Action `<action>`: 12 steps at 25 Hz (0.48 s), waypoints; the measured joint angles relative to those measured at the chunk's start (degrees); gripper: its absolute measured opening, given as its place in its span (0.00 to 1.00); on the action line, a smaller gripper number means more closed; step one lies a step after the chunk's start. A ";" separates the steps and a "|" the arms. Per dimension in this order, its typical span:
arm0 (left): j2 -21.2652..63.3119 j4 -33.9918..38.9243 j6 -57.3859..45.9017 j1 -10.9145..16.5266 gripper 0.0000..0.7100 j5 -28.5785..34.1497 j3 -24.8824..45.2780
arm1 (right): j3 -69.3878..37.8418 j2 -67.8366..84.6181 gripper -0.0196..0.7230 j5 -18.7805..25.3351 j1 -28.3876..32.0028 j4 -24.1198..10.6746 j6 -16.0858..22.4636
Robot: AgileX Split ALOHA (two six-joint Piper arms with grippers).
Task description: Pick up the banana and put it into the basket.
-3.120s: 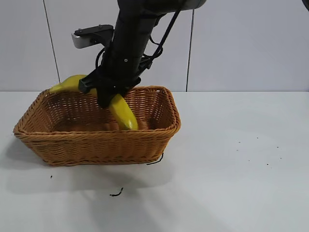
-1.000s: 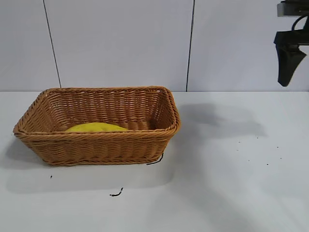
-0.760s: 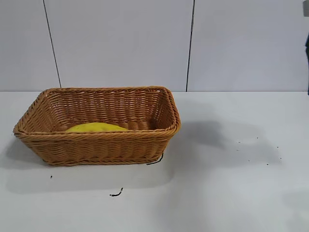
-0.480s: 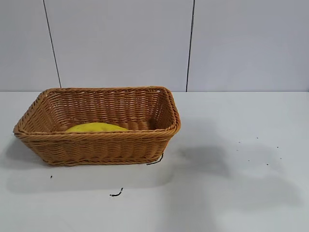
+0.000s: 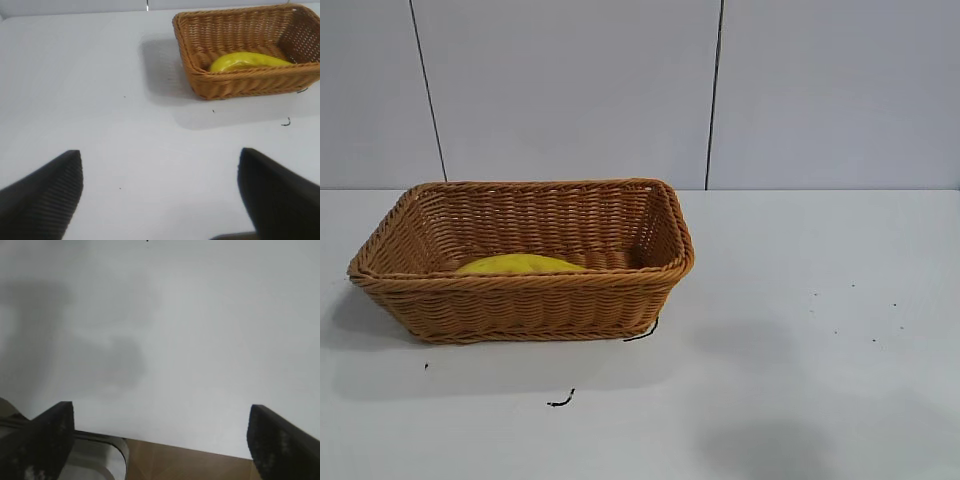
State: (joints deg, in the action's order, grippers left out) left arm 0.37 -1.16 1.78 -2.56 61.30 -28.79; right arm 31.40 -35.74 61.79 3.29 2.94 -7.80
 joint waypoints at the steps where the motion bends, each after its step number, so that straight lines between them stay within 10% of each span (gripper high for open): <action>1: 0.00 0.00 0.00 0.00 0.89 0.00 0.00 | -1.50 2.05 0.88 -0.61 0.00 0.27 0.00; 12: 0.00 0.00 0.00 0.00 0.89 0.00 0.00 | -2.62 15.80 0.88 -2.81 -1.69 0.89 0.00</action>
State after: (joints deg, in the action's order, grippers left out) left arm 0.37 -1.16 1.78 -2.56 61.30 -28.79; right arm 28.78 -19.94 58.98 1.61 3.83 -7.80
